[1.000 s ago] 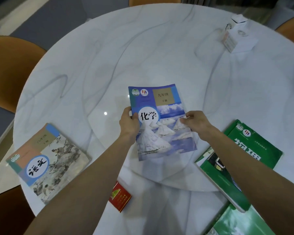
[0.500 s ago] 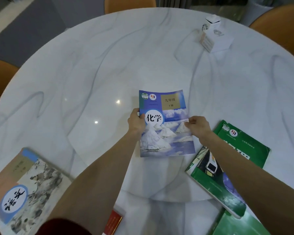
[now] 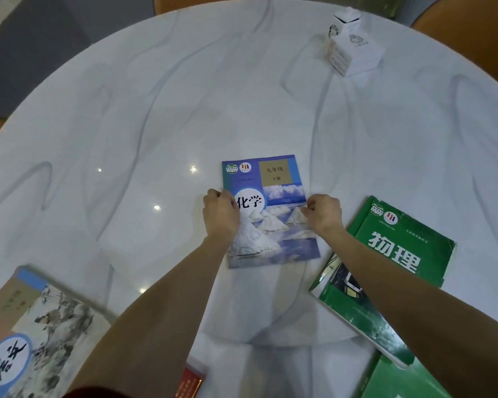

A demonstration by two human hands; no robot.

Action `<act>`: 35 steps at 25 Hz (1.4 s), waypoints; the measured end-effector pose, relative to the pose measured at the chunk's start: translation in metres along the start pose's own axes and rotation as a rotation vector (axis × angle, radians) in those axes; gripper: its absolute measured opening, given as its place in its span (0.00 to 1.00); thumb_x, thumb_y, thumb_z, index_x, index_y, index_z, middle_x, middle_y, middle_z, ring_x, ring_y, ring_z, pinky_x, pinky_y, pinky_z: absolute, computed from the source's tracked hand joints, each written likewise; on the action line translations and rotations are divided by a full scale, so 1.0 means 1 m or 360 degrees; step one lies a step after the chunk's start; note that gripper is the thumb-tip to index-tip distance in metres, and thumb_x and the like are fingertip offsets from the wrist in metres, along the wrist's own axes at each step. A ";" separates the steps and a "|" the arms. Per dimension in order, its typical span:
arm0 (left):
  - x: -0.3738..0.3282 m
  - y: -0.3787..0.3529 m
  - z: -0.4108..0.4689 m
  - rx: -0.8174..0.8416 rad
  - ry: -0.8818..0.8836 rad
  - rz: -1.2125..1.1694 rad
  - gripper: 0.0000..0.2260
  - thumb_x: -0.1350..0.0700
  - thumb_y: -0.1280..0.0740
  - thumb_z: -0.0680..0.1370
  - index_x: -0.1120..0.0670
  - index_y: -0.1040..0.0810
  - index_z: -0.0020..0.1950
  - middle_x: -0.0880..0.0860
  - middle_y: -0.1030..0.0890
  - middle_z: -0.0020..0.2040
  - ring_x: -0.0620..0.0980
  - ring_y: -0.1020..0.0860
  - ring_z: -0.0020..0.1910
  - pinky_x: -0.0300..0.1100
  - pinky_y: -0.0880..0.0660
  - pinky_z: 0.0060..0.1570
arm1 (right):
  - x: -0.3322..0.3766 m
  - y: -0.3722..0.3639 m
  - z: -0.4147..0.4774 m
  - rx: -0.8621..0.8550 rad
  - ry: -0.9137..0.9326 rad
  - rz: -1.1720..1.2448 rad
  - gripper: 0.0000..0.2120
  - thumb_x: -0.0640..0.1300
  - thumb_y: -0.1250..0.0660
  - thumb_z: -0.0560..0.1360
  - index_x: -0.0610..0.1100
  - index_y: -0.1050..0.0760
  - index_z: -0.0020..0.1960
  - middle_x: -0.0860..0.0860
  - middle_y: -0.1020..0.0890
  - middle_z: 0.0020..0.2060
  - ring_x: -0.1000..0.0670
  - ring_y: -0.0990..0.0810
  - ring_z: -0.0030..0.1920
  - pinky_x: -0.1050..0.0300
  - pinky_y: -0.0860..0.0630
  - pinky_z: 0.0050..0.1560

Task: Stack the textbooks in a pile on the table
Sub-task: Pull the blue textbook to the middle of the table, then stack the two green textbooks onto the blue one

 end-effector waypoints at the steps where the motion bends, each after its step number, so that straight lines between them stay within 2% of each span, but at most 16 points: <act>1: -0.002 0.001 -0.001 0.0015 -0.0041 0.0125 0.09 0.62 0.40 0.78 0.63 0.24 0.55 0.62 0.27 0.57 0.60 0.28 0.58 0.51 0.25 0.54 | 0.002 0.002 -0.001 0.0019 0.0026 -0.0072 0.11 0.40 0.36 0.76 0.34 0.21 0.53 0.38 0.17 0.51 0.38 0.21 0.52 0.49 0.24 0.55; 6: -0.016 0.013 -0.008 0.0107 -0.0311 0.0587 0.11 0.58 0.40 0.78 0.59 0.28 0.60 0.59 0.28 0.60 0.58 0.30 0.60 0.50 0.29 0.56 | 0.001 0.018 -0.011 0.0006 0.0205 -0.0400 0.12 0.41 0.40 0.77 0.37 0.23 0.55 0.39 0.20 0.53 0.38 0.21 0.52 0.49 0.23 0.51; 9: -0.030 0.022 -0.021 0.0124 -0.0552 0.0677 0.13 0.56 0.41 0.79 0.57 0.28 0.61 0.57 0.26 0.61 0.57 0.30 0.61 0.50 0.30 0.57 | -0.001 0.032 -0.025 -0.0081 0.0377 -0.0626 0.14 0.43 0.42 0.78 0.37 0.24 0.57 0.39 0.21 0.53 0.39 0.22 0.53 0.49 0.25 0.51; 12: -0.046 0.029 -0.034 0.0113 -0.0707 0.0723 0.13 0.54 0.42 0.80 0.57 0.26 0.60 0.56 0.22 0.59 0.56 0.28 0.60 0.50 0.29 0.56 | -0.008 0.045 -0.037 -0.0138 0.0420 -0.0735 0.15 0.44 0.43 0.78 0.38 0.24 0.58 0.41 0.21 0.53 0.40 0.22 0.53 0.50 0.26 0.51; 15: -0.066 0.031 -0.050 0.0111 -0.0830 0.0785 0.13 0.54 0.44 0.80 0.57 0.26 0.60 0.57 0.22 0.58 0.57 0.28 0.60 0.51 0.29 0.56 | -0.022 0.062 -0.054 -0.0169 0.0366 -0.0728 0.15 0.43 0.43 0.77 0.38 0.24 0.58 0.40 0.21 0.53 0.39 0.23 0.54 0.48 0.25 0.53; 19: -0.094 0.019 -0.076 0.0172 -0.0980 0.0890 0.15 0.56 0.45 0.80 0.58 0.29 0.64 0.58 0.24 0.61 0.58 0.30 0.62 0.52 0.30 0.58 | -0.057 0.084 -0.075 -0.0191 0.0256 -0.0745 0.14 0.43 0.43 0.77 0.38 0.25 0.58 0.40 0.21 0.55 0.39 0.24 0.57 0.44 0.27 0.59; 22: -0.109 0.003 -0.090 0.0195 -0.1075 0.0899 0.14 0.57 0.44 0.79 0.59 0.28 0.62 0.59 0.23 0.61 0.59 0.29 0.63 0.53 0.31 0.59 | -0.086 0.092 -0.088 -0.0171 0.0165 -0.0768 0.16 0.44 0.43 0.77 0.39 0.27 0.61 0.41 0.23 0.59 0.40 0.26 0.61 0.45 0.29 0.61; 27: -0.127 -0.027 -0.115 0.0316 -0.1192 0.0903 0.13 0.57 0.44 0.79 0.59 0.28 0.61 0.59 0.24 0.60 0.60 0.29 0.62 0.53 0.29 0.56 | -0.132 0.098 -0.109 -0.0167 -0.0040 -0.0802 0.15 0.43 0.44 0.78 0.40 0.28 0.60 0.41 0.24 0.59 0.40 0.28 0.61 0.45 0.31 0.61; 31: -0.137 -0.049 -0.130 0.0416 -0.1192 0.0841 0.13 0.57 0.44 0.79 0.58 0.29 0.61 0.59 0.24 0.60 0.59 0.28 0.61 0.53 0.27 0.55 | -0.162 0.095 -0.121 -0.0141 -0.0196 -0.0762 0.14 0.42 0.45 0.77 0.40 0.29 0.60 0.41 0.25 0.58 0.40 0.28 0.60 0.44 0.32 0.59; 35: -0.140 -0.068 -0.141 0.0540 -0.0991 0.0627 0.15 0.54 0.42 0.80 0.60 0.32 0.64 0.61 0.25 0.61 0.60 0.28 0.61 0.53 0.26 0.55 | -0.180 0.090 -0.132 -0.0157 -0.0301 -0.0626 0.18 0.49 0.42 0.78 0.40 0.32 0.63 0.41 0.26 0.60 0.40 0.28 0.61 0.44 0.29 0.58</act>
Point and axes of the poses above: each hand's wrist, its own z-axis towards the middle knuckle, its own y-axis out of the back of the hand, x = y × z, the point moved 1 cm from there along z, towards the middle knuckle
